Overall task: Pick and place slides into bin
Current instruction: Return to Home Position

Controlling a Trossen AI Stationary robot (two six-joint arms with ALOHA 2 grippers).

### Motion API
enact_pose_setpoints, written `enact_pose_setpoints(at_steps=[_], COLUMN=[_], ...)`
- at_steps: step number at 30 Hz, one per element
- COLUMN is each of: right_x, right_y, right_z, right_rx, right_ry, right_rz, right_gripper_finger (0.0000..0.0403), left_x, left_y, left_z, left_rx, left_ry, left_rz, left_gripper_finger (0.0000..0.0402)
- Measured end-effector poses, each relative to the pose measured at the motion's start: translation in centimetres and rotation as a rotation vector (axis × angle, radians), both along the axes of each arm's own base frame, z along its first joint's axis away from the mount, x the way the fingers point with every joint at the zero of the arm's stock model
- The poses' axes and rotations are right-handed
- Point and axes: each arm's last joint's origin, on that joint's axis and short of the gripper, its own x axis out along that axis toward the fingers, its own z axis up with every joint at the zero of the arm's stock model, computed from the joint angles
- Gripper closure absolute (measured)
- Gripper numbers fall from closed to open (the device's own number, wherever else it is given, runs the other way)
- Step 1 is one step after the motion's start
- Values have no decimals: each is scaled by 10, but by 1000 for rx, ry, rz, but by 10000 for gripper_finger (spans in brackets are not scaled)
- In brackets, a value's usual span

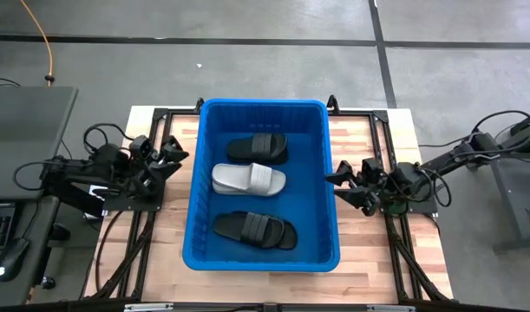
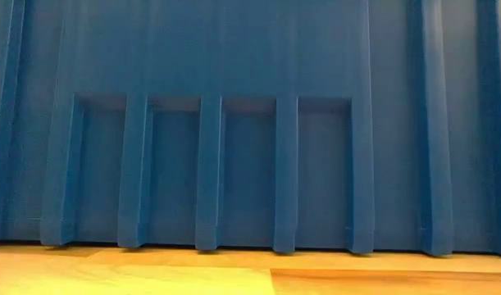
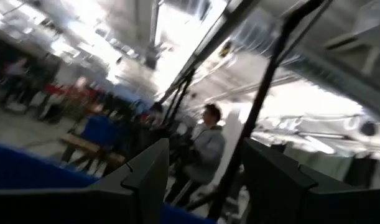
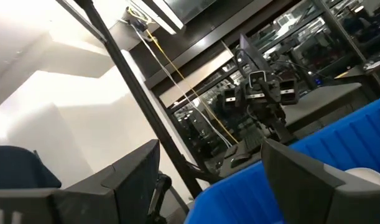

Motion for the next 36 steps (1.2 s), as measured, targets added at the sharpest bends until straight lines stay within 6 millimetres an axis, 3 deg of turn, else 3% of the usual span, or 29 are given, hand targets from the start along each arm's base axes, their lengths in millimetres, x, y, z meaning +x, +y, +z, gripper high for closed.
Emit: enact_pose_setpoints(at_steps=[9, 17, 23, 25, 33, 36], right_x=[-24, -28, -30, -29, -32, -34], right_y=[-7, -10, -9, -8, -5, -5], right_z=[-18, -27, -27, -30, -27, -38], right_rx=[-15, 49, -1, -2, -92, -78], right_ry=[-101, -76, -79, -43, -88, -49], right_rz=[53, 34, 91, 113, 85, 86], right_gripper_finger=[136, 136, 134, 135, 136, 136], left_x=[-4, -39, -33, -29, -19, -14], left_y=[1, 0, 1, 2, 3, 3], left_z=[-2, -2, -9, -21, -50, -64], left_rx=[-22, 23, -9, -27, -95, -102], left_ry=[10, -64, 0, 36, -146, -120], left_rz=[46, 87, 103, 111, 80, 91], left_gripper_finger=[211, 211, 211, 211, 211, 211])
